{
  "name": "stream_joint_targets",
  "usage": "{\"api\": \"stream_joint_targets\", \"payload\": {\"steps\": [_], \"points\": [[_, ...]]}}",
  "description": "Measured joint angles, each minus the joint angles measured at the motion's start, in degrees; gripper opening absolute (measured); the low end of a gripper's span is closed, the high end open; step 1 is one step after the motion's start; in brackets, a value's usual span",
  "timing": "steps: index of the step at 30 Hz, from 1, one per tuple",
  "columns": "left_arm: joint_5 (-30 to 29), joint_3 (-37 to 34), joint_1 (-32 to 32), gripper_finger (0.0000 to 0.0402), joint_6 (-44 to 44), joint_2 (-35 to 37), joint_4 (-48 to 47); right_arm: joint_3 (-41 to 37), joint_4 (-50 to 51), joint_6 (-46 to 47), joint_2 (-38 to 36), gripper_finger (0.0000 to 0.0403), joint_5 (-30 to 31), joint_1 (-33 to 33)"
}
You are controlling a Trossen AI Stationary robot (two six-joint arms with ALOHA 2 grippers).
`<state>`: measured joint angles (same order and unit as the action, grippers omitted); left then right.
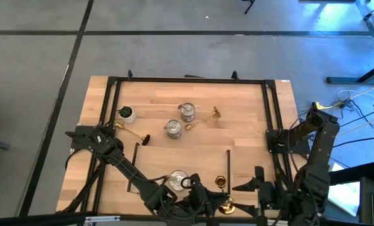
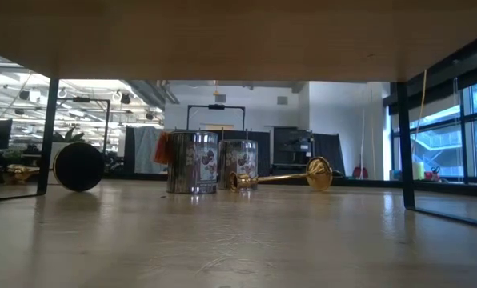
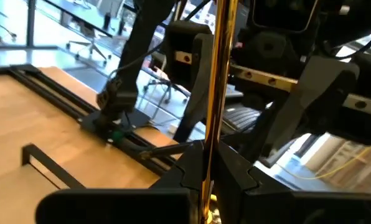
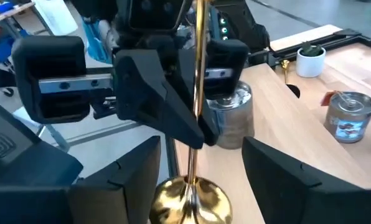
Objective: Pick & Place candle stick holders
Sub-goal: Put the bottom right gold candle holder on the shelf
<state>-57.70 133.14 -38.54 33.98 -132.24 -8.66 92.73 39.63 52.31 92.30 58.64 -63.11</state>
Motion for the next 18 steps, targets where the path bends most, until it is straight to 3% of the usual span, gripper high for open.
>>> {"api": "stream_joint_targets", "payload": {"steps": [5,13,18], "points": [[0.3,0.0,-0.4,0.0012,4.1,0.0,-6.7,0.0,-4.0,-3.2,0.5,0.0229,0.0,0.7],[1.0,0.0,-1.2,0.0012,4.8,0.0,-7.4,-1.2,-4.6,-3.3,0.5,0.0229,-0.3,3.8],[0.7,0.0,-0.9,0.0012,4.8,0.0,-8.3,-2.4,-8.6,-6.4,0.5,0.0226,-4.0,5.5]]}}
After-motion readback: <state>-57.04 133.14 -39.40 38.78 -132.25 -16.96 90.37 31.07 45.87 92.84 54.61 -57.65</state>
